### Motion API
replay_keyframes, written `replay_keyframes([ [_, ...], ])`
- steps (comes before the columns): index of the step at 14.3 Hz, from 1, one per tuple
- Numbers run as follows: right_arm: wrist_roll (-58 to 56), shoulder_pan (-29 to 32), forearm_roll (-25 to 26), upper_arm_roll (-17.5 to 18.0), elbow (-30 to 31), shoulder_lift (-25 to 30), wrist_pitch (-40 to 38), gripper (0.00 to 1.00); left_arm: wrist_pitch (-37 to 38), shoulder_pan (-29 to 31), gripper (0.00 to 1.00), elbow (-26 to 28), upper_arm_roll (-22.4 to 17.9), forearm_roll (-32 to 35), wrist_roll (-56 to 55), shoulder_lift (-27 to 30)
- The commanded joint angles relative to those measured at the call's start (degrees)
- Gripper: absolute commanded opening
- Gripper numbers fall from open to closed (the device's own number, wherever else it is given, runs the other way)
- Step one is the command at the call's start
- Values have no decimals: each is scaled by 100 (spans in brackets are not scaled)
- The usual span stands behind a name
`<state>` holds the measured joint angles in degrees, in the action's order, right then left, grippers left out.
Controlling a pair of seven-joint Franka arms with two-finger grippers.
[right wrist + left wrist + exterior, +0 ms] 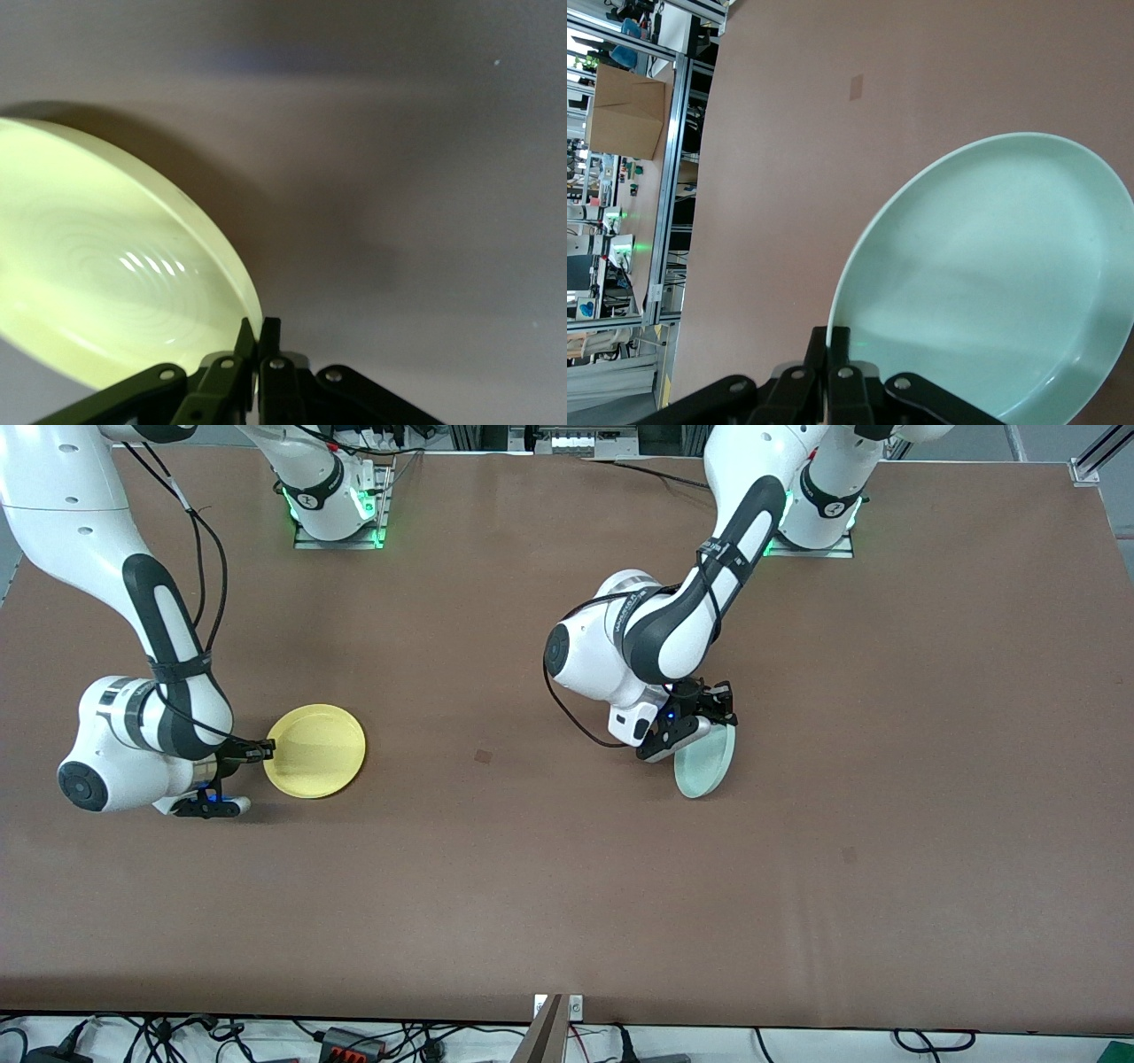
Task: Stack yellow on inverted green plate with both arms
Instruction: 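Lift and flip the green plate while the right gripper grips the yellow plate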
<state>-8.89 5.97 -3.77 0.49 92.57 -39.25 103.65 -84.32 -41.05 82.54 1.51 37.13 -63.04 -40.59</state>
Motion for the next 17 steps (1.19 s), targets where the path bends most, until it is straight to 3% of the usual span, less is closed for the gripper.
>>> replay_keyframes([
  [1,-201,27,-63,39,-580,5,-713,0,-31,-61,1,-177,-2,-65,-288,-178],
  [3,-349,19,-115,82,-967,66,-1021,0,-41,-200,1,-177,-2,-83,-384,-274],
  [7,-368,10,-835,171,-1127,163,-1190,0,-321,-263,5,-177,7,-92,-596,-310],
  [8,-359,1,-1019,179,-1127,163,-1190,0,-322,-263,18,-177,7,-92,-578,-309],
  [10,-359,-25,-1379,179,-1127,154,-1190,0,-357,-271,100,-177,7,-224,-587,-318],
  [17,-429,-8,-1460,171,-1110,128,-1198,0,-1805,-280,100,-432,7,-1004,-613,-266],
])
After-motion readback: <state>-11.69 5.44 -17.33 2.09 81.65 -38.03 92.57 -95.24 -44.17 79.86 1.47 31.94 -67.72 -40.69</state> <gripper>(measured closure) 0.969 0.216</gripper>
